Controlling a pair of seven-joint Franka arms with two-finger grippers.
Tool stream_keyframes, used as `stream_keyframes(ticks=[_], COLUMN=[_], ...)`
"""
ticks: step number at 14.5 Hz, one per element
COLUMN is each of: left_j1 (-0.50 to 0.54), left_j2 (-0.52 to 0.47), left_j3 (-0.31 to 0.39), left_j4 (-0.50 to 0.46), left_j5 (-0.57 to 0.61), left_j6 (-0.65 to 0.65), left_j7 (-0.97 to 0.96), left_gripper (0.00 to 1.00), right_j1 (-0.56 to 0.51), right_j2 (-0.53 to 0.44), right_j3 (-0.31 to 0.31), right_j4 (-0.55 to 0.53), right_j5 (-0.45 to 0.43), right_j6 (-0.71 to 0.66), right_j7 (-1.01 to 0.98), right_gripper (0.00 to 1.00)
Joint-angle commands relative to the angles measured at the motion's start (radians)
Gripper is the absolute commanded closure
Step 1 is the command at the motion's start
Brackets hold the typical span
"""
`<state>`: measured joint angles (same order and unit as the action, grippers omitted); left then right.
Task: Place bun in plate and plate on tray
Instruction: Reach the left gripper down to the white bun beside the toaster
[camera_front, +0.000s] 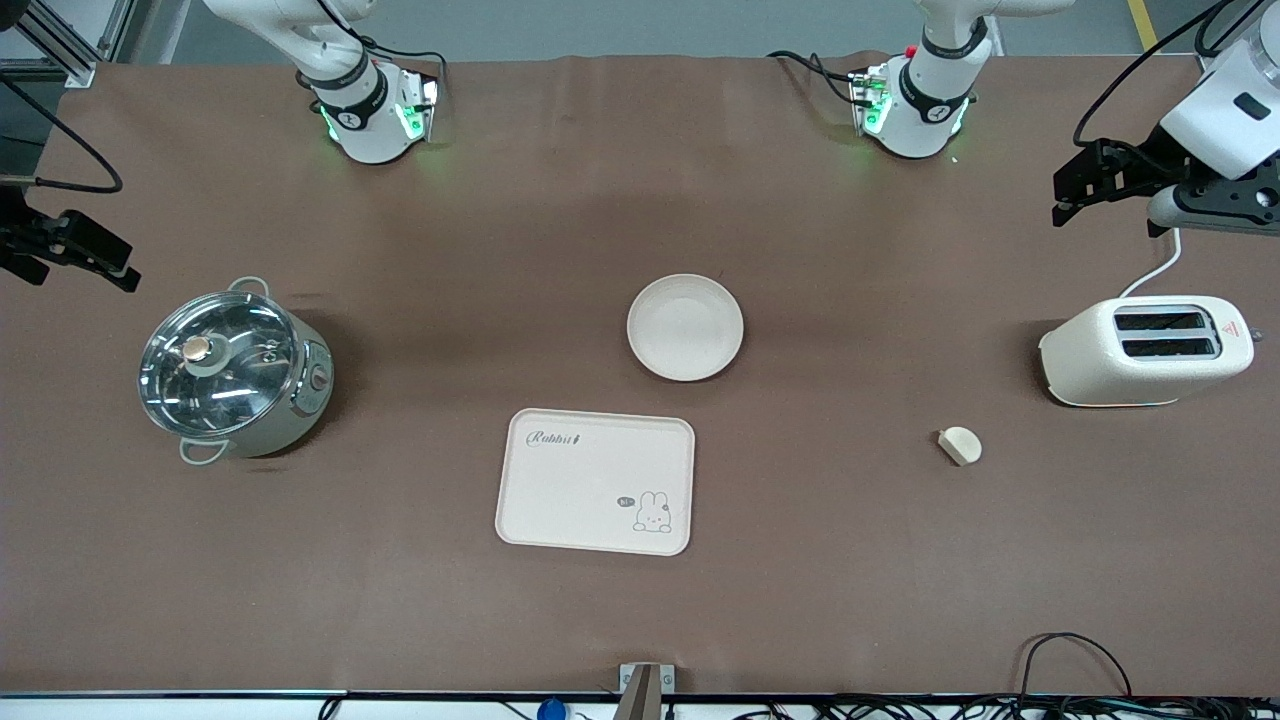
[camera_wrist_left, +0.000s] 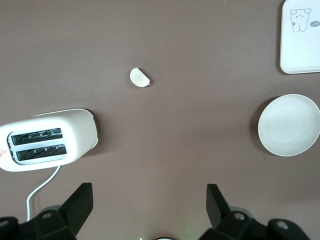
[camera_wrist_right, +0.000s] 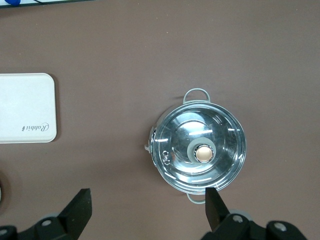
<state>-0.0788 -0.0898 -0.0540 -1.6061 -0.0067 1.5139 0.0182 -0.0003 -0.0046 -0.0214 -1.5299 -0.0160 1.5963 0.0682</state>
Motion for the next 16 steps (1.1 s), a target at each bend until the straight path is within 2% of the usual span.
stream_keyframes(ticks=[1, 5, 9, 13, 16], left_j1=[0.002, -0.001, -0.021, -0.022, -0.022], left_j2=[0.007, 0.027, 0.156, 0.251, 0.300], left_j3=[0.003, 0.003, -0.012, -0.078, -0.116], left_j4=[0.022, 0.025, 0.089, 0.083, 0.084], left_j5=[-0.007, 0.017, 0.010, -0.009, -0.007], left_j6=[-0.020, -0.018, -0.015, 0.110, 0.158], left_j7=[-0.001, 0.000, -0.003, -0.045, -0.112], left_gripper=[0.00, 0.00, 0.00, 0.00, 0.00], right_j1=[0.002, 0.002, 0.002, 0.002, 0.002], right_j2=[-0.011, -0.011, -0.011, -0.011, -0.011], right_j3=[0.003, 0.003, 0.003, 0.003, 0.003], right_j4=[-0.012, -0.010, -0.012, -0.012, -0.010], right_j5=[-0.002, -0.002, -0.002, -0.002, -0.002], right_j6=[0.001, 0.001, 0.001, 0.001, 0.001], right_j7=[0.012, 0.012, 0.012, 0.012, 0.012], right_gripper=[0.00, 0.00, 0.00, 0.00, 0.00])
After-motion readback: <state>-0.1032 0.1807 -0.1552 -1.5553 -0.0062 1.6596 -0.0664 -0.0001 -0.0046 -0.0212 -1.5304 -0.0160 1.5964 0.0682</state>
